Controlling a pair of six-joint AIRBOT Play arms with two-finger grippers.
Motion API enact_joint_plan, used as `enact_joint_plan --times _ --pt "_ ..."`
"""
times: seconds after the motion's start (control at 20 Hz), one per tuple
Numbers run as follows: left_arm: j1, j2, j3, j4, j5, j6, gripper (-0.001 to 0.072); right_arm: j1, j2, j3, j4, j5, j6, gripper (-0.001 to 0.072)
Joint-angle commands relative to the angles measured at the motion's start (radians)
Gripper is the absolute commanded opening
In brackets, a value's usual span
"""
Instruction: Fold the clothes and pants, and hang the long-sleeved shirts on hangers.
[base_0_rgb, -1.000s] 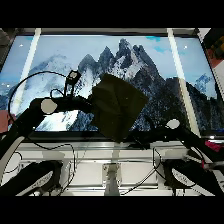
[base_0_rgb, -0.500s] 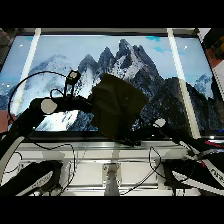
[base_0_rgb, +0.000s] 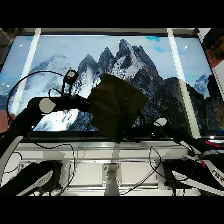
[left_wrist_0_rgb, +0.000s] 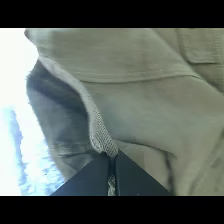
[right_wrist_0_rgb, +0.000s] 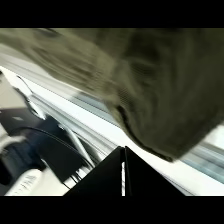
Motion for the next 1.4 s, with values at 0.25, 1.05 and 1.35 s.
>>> enact_joint_plan --times 0.25,1.05,1.35 --pt "0.059 0.0 0.001 -0.037 -0.017 0.027 0.0014 -0.361 0.074 0.0 -0.129 0.111 0.007 0.0029" --pt "0.057 0.0 0.001 -0.111 -0.005 0.027 0.0014 -0.03 -0.059 0.0 -0.106 -0.009 0.104 0.041" --pt "0.057 -0.001 0.001 -0.111 -0.005 0.027 0.0014 0.006 -0.059 0.001 -0.045 -0.075 0.104 0.0376"
